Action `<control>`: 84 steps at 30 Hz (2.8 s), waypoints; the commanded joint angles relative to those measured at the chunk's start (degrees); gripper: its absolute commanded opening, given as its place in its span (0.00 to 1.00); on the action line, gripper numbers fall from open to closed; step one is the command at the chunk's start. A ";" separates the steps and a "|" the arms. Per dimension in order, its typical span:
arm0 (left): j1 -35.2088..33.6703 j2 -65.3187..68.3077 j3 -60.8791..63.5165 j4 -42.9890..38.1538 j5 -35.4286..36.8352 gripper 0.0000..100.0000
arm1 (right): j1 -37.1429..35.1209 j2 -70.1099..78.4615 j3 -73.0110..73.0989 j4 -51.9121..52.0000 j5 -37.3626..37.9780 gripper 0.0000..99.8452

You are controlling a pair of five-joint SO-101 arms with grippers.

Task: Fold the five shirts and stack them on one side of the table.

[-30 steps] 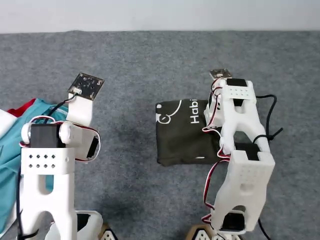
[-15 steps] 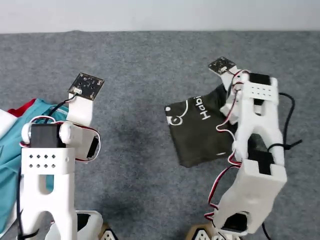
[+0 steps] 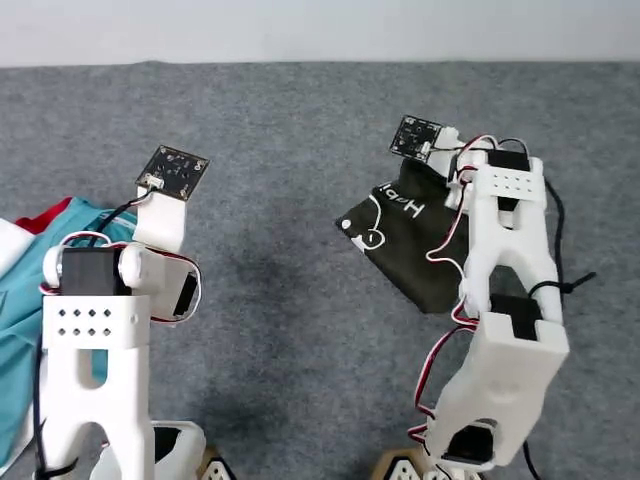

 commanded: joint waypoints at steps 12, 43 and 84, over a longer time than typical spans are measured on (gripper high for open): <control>-0.18 -1.49 -0.40 0.53 -0.44 0.00 | 0.75 -12.26 -1.14 -0.84 -33.76 0.25; -0.18 -1.49 -0.13 0.53 -0.44 0.00 | -5.58 -7.43 -1.14 19.21 -105.32 0.45; -0.18 -1.49 -0.22 0.53 -0.44 0.00 | 7.78 -4.70 -6.24 27.65 -68.48 0.01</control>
